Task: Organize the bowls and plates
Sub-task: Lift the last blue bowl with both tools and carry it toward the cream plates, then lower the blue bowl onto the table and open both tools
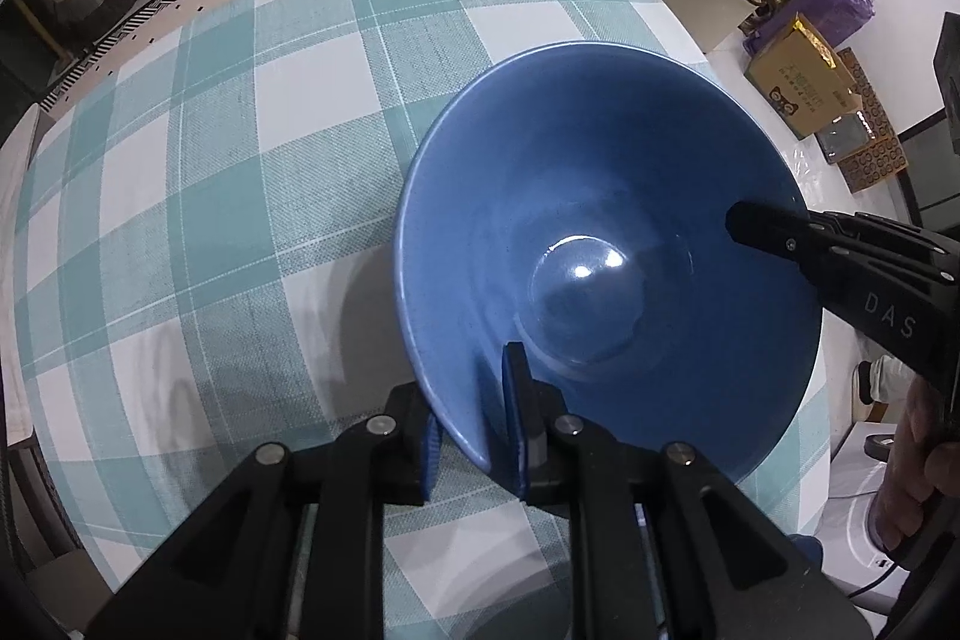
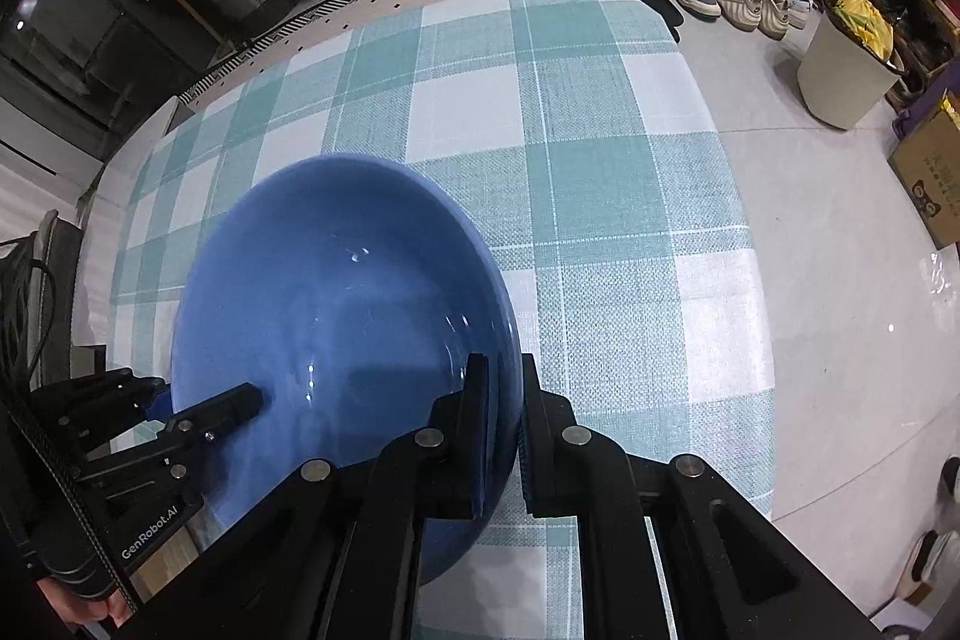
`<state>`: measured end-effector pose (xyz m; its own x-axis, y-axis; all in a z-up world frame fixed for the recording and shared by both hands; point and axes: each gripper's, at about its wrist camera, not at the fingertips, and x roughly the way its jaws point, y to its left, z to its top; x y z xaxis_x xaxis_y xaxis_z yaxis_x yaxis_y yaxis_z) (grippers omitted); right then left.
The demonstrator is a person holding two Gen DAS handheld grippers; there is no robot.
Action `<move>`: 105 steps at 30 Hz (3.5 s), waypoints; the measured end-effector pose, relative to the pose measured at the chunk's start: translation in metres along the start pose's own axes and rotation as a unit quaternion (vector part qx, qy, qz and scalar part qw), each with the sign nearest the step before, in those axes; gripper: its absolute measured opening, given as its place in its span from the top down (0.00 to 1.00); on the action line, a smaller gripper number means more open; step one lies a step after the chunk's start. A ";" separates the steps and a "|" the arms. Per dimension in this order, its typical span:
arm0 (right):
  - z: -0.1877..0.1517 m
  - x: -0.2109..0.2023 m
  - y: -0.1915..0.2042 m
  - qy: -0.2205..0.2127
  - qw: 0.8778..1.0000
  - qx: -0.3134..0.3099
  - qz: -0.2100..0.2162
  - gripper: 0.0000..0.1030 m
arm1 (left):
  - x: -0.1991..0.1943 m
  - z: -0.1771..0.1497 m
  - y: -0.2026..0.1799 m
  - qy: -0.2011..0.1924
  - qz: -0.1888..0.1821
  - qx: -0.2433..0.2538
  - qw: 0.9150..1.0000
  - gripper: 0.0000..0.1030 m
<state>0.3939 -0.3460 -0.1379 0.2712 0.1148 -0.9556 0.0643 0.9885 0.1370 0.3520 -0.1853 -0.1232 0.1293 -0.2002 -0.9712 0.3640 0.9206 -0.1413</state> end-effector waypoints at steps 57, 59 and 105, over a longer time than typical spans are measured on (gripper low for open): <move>-0.221 -0.155 0.051 -0.107 0.994 -0.023 -0.015 0.91 | -0.097 -0.190 -0.051 -0.077 0.000 0.046 0.996 0.83; -0.224 -0.148 0.049 -0.105 0.994 -0.024 -0.018 0.91 | -0.088 -0.193 -0.053 -0.074 0.008 0.050 0.996 0.82; -0.252 -0.126 0.039 -0.164 0.985 -0.045 -0.036 0.87 | -0.048 -0.214 -0.041 -0.106 -0.032 0.008 0.994 0.56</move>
<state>0.1203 -0.2976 -0.0776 0.5649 0.0199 -0.8250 0.0137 0.9993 0.0334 0.1340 -0.1416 -0.1116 0.2967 -0.3263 -0.8975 0.3928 0.8983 -0.1968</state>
